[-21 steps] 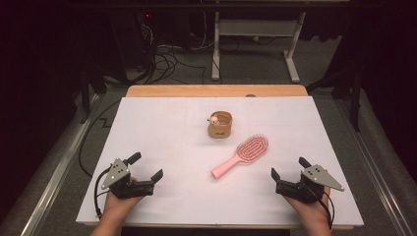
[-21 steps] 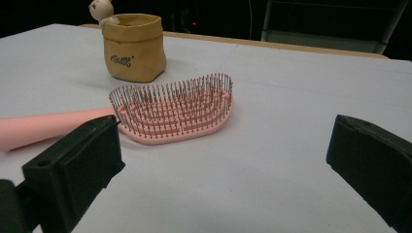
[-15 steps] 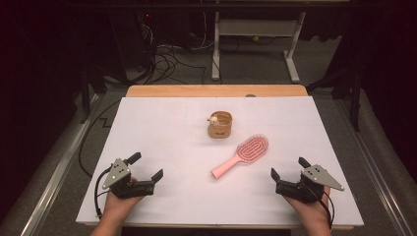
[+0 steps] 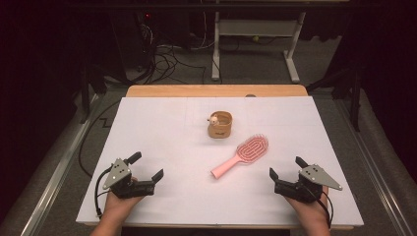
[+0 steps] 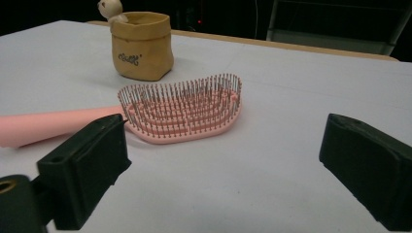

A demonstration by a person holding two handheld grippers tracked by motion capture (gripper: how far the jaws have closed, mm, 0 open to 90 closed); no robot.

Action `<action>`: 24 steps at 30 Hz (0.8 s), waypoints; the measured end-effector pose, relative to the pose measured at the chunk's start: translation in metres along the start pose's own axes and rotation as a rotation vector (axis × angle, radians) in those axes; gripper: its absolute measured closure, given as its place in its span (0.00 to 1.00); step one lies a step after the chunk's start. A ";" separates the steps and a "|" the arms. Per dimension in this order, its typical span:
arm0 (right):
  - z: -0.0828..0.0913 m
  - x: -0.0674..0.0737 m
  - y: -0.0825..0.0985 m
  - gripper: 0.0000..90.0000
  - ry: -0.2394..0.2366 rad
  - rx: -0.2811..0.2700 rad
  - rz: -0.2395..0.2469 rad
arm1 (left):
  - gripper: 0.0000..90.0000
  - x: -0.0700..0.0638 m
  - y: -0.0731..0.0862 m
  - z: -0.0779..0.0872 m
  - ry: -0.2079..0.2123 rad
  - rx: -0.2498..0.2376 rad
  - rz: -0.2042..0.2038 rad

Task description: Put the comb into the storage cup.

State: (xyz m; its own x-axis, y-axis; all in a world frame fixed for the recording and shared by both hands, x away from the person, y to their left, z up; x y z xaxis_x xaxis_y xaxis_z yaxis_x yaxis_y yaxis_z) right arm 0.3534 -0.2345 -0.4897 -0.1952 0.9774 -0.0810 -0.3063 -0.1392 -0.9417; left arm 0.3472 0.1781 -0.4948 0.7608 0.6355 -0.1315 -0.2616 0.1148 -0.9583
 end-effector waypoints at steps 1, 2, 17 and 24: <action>0.001 0.001 -0.001 0.10 -0.003 -0.003 0.000 | 0.00 0.000 0.000 0.000 0.001 0.002 0.001; 0.002 0.001 -0.001 0.13 -0.006 -0.007 0.006 | 0.00 0.000 0.001 0.000 0.001 0.005 0.000; 0.001 0.024 0.000 0.53 -0.089 0.018 0.049 | 0.00 0.001 0.001 0.000 -0.003 0.005 -0.007; -0.001 0.034 0.001 0.65 -0.113 0.030 0.078 | 0.00 0.000 0.000 0.000 -0.004 0.007 -0.017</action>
State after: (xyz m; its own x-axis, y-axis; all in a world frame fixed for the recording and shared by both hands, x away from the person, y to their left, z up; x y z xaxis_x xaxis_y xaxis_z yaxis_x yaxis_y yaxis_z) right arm 0.3471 -0.2010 -0.4932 -0.3230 0.9395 -0.1145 -0.3134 -0.2204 -0.9237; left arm 0.3475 0.1782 -0.4952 0.7627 0.6365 -0.1145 -0.2531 0.1307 -0.9586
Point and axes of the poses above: each handheld gripper's, and its own axes: z roughly backward along the jaws, y roughly out of its underside, x roughly to its left, the point moved 9 cm from there along -z, roughly forward along the jaws, and after that the axes turned 12 degrees about y, right-handed, at the moved point
